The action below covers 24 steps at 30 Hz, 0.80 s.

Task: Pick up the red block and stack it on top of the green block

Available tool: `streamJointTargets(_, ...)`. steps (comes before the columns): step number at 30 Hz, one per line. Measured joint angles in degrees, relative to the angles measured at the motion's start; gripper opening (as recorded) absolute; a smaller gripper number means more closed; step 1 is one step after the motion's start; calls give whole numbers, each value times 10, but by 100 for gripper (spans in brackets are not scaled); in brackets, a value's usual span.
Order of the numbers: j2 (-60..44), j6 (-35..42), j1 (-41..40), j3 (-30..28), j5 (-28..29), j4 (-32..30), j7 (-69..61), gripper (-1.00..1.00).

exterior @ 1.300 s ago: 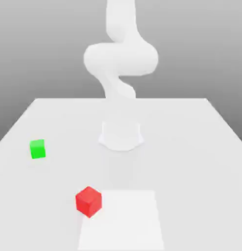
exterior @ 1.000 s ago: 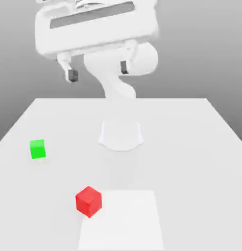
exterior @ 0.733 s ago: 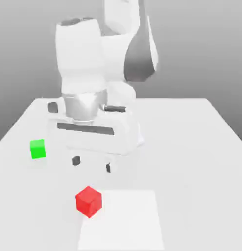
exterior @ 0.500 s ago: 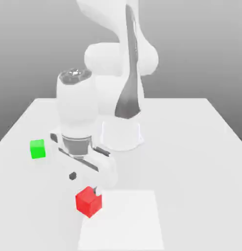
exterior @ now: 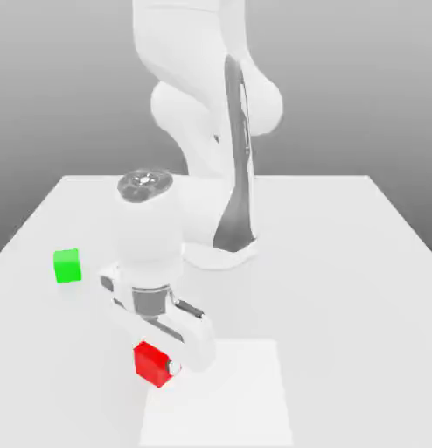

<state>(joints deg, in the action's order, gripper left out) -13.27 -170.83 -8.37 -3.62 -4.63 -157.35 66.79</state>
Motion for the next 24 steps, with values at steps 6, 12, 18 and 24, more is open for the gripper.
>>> streamJointTargets(6,76,64,9,-17,33,-9,23,-100)
streamJointTargets(12,142,119,4,-38,46,-25,12,-100)
streamJointTargets(18,194,153,-96,-112,72,-46,-53,-100)
streamJointTargets(24,244,177,-186,-184,126,-70,-99,-100)
